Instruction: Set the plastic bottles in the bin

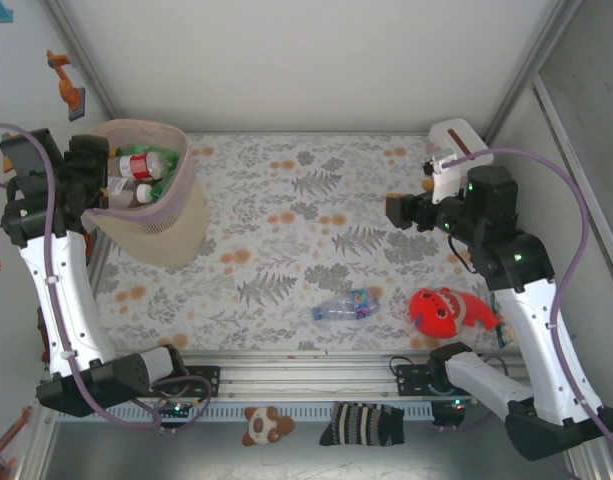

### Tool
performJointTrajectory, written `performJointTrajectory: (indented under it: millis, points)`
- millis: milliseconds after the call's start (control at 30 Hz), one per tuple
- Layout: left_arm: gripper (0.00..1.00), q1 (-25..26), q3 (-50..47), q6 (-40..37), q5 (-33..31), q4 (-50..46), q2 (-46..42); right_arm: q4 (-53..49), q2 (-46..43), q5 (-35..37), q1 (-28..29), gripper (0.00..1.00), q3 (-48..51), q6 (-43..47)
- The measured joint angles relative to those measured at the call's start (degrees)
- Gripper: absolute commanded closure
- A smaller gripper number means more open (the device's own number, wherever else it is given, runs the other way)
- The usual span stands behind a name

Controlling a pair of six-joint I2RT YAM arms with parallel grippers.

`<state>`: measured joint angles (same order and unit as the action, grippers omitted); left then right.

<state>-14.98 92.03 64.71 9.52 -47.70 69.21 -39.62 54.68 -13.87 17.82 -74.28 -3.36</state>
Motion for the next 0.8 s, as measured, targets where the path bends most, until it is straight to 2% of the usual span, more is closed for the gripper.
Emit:
performJointTrajectory:
  millis: [200,433,667,800]
  points:
    - [0.23,4.63,0.00,-7.32,3.89,5.77,-1.18,0.00,0.02,-0.02,0.00,0.16,0.20,0.00]
    - [0.23,9.38,-2.43,-16.39,11.89,16.00,-3.15,-0.35,0.31,-0.92,0.00,0.16,0.20,1.55]
    - [0.23,10.99,-4.48,-23.28,20.52,23.06,-4.02,-5.53,3.91,-6.71,0.00,0.21,-0.70,10.08]
    - [0.23,11.32,-6.01,-25.64,23.23,24.59,-4.61,-9.84,5.38,-9.86,0.39,0.23,-1.27,17.35]
